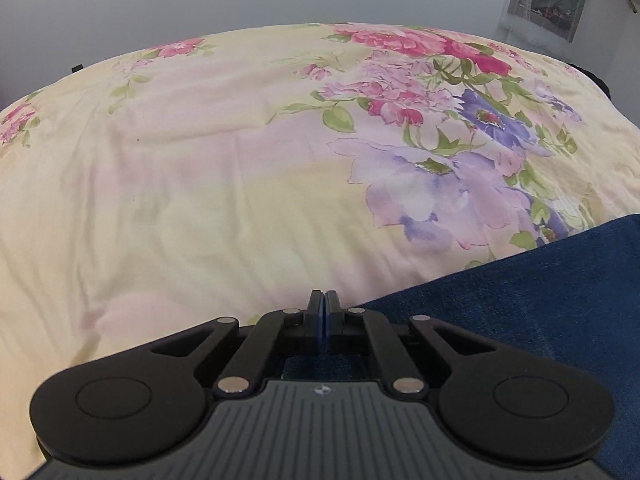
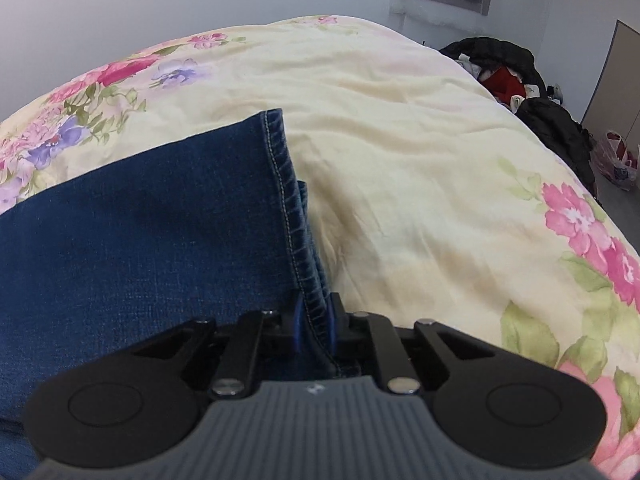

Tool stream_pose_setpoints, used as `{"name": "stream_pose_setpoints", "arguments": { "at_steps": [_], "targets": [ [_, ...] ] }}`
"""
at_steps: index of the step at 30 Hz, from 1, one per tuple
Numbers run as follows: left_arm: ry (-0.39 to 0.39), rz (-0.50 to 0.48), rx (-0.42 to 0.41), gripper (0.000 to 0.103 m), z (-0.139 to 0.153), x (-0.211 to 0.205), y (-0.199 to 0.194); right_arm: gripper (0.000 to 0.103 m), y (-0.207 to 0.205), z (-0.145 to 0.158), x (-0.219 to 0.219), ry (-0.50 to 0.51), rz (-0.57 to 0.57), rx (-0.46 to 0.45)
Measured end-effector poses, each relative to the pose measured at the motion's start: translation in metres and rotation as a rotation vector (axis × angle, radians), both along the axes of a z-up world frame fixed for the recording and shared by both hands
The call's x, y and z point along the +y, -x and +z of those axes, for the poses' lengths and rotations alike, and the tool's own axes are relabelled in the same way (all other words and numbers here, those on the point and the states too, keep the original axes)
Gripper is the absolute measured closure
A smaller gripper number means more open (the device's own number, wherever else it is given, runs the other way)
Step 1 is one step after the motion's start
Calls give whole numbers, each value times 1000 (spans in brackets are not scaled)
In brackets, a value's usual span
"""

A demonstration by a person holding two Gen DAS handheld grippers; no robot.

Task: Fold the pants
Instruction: 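Lower the folded edge onto the jeans and open the right gripper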

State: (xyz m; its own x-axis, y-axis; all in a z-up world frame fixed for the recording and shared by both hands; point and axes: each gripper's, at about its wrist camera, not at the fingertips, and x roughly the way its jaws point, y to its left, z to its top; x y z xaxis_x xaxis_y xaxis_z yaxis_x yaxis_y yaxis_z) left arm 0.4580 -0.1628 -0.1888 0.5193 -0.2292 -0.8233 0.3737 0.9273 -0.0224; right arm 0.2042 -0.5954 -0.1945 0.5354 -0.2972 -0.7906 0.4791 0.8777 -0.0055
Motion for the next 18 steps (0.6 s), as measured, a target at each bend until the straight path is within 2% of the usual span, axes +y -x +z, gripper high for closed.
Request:
{"name": "stream_pose_setpoints", "arguments": {
  "at_steps": [1,3,6,8,11,14,18],
  "targets": [
    [-27,15,10,98,-4,-1,-3,97,0,-1,-1,-4,-2,0],
    [-15,20,6,98,-3,3,-2,97,-1,0,-1,-7,-3,6],
    [8,20,-41,98,14,14,12,97,-3,5,1,2,-11,22],
    [-8,14,-59,98,29,20,25,96,0,14,1,-7,-34,2],
    [-18,-29,-48,98,45,28,48,96,16,32,6,-13,-51,-52],
    [-2,-74,-31,98,56,34,79,96,30,45,21,10,-6,-59],
    [20,-127,-3,98,60,33,117,96,46,57,41,-19,49,-79]
  ]
}}
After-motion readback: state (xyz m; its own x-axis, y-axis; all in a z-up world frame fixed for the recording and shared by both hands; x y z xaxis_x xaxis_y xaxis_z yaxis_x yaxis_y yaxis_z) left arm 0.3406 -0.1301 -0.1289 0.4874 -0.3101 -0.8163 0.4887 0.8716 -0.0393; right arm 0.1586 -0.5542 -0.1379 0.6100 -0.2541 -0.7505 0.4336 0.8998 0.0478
